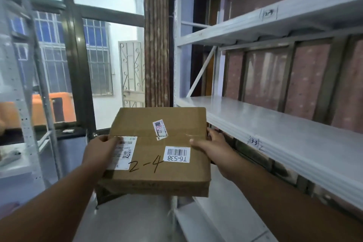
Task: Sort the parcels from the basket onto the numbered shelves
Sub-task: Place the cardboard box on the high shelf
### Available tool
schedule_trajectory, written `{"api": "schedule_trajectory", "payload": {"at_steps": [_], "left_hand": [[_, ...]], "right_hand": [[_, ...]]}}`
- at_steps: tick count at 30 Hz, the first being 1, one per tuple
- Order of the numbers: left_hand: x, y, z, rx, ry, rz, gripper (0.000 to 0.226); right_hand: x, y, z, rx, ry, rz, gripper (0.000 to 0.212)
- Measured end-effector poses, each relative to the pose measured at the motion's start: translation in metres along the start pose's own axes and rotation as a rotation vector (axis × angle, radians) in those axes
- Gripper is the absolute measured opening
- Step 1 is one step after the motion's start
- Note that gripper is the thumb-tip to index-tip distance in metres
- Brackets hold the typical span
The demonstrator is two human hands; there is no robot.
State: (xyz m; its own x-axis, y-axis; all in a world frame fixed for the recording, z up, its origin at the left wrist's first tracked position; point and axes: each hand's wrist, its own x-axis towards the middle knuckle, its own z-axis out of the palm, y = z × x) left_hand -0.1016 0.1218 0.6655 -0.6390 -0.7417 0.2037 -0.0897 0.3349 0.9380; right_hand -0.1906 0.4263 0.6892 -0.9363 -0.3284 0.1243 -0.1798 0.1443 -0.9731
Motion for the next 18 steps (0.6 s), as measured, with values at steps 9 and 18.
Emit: {"api": "schedule_trajectory", "payload": {"at_steps": [9, 18], "left_hand": [[-0.020, 0.108, -0.039, -0.148, 0.053, 0.164, 0.031], [-0.023, 0.207, -0.071, -0.292, 0.033, 0.295, 0.010]], "right_hand": [[-0.032, -0.120, -0.040, -0.081, 0.008, -0.237, 0.070], [-0.055, -0.224, -0.075, -0.107, -0.012, -0.388, 0.064]]}}
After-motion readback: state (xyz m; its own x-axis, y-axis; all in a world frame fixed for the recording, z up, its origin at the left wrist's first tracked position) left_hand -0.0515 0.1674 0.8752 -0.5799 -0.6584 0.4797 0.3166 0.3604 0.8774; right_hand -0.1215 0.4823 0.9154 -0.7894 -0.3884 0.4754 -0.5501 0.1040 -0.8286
